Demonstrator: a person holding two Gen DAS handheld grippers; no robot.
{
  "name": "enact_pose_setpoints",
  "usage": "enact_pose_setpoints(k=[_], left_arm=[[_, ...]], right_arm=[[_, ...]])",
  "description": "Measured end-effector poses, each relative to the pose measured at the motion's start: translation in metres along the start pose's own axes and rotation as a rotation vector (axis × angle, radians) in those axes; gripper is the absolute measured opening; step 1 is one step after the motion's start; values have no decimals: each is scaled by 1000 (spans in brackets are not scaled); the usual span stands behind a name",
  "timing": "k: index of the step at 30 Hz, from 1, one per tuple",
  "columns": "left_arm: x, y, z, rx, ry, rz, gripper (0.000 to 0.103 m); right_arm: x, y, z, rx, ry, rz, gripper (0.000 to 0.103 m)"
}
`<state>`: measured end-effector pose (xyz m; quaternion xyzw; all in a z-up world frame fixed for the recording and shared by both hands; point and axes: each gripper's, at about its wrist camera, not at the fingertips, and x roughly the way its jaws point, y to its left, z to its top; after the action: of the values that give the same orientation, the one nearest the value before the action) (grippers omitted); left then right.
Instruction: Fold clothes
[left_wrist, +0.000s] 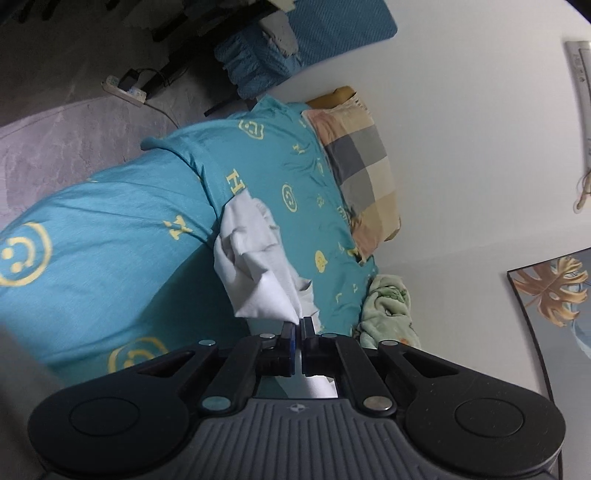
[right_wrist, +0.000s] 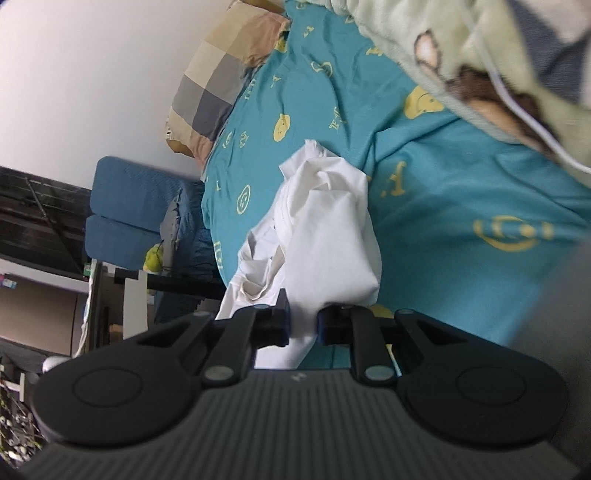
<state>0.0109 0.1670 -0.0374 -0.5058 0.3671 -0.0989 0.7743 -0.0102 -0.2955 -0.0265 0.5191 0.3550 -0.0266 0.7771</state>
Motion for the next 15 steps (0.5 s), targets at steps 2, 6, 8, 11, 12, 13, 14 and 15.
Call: enact_pose_setpoints(k=[2, 6, 8, 11, 12, 13, 14, 15], left_arm=[[-21, 0, -10, 5, -13, 0, 1], [-63, 0, -29, 14, -37, 2, 0], [-65, 7, -30, -11, -31, 15, 0], [-60, 20, -35, -60, 15, 51, 2], [-57, 26, -37, -78, 40, 69, 4], [-53, 31, -40, -95, 65, 86, 11], [-45, 36, -44, -107, 99, 93, 22], [-38, 39, -49, -116, 130, 95, 28]], right_arm=[[-18, 0, -12, -37, -8, -13, 16], [-26, -7, -24, -58, 8, -38, 16], [-23, -8, -27, -72, 13, -54, 16], [-19, -7, -28, -88, 12, -67, 16], [-18, -6, -27, -88, 11, -66, 16], [-17, -5, -26, -87, 10, -65, 16], [-16, -5, -25, -89, 11, -63, 16], [-15, -4, -24, -92, 12, -61, 16]])
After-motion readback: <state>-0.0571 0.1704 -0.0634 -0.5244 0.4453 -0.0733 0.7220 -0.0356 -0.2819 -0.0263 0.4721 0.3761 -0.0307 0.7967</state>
